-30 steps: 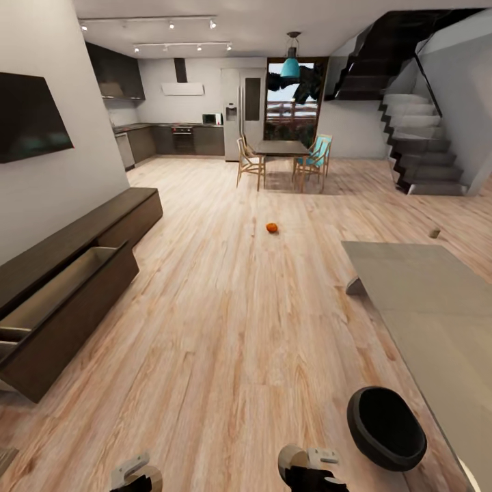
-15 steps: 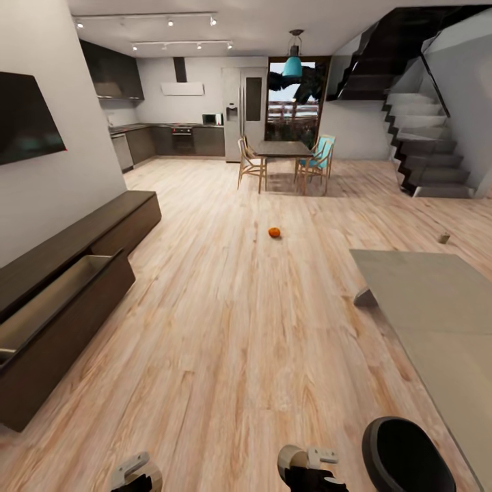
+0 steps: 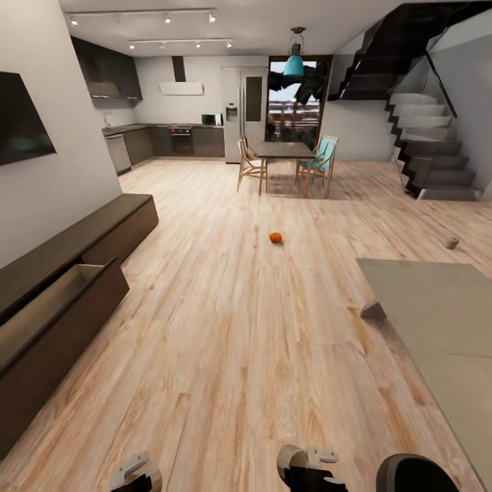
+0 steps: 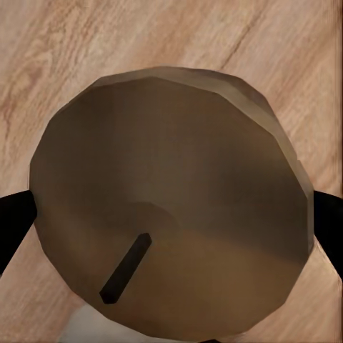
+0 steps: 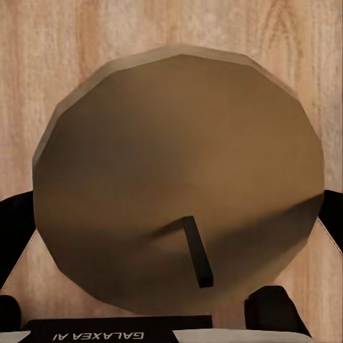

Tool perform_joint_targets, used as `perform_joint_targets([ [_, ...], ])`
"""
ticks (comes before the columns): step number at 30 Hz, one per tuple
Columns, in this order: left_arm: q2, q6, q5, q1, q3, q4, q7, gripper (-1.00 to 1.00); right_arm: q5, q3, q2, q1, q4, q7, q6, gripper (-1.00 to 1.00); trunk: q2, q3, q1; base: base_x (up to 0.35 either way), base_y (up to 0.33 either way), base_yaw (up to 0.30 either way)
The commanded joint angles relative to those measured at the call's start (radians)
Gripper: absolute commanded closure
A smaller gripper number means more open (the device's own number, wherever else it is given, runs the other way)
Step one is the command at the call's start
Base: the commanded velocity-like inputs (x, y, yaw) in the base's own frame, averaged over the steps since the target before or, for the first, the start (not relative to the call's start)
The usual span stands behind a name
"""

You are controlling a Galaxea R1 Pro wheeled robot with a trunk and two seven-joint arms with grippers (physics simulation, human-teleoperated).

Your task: Place each of the two pumpkins and all three candles from the living room inside a cabinet in the living room (use any cabinet), then make sure every cabinet is closed, and position the cauldron so it is next to a table in the living room.

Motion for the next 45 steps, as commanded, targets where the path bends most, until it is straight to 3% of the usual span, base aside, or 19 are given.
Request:
perform_joint_targets([
  [1,0.000,0.000,0.000,0.000,0.000,0.000,0.000,1.00,0.001,0.000,0.001,0.000,0.000,0.000,0.000,1.00,0.000,0.000,0.000,0.330,0.017,0.000],
  [23,0.000,0.000,0.000,0.007,0.000,0.000,0.000,1.00,0.000,-0.001,0.001,0.000,0.000,0.000,0.000,1.00,0.000,0.000,0.000,0.293,0.099,0.000],
  [45,0.000,-0.008,0.000,0.008,0.000,0.000,0.002,1.00,0.000,-0.001,0.002,0.000,0.000,0.000,0.000,1.00,0.000,0.000,0.000,0.275,0.006,0.000],
])
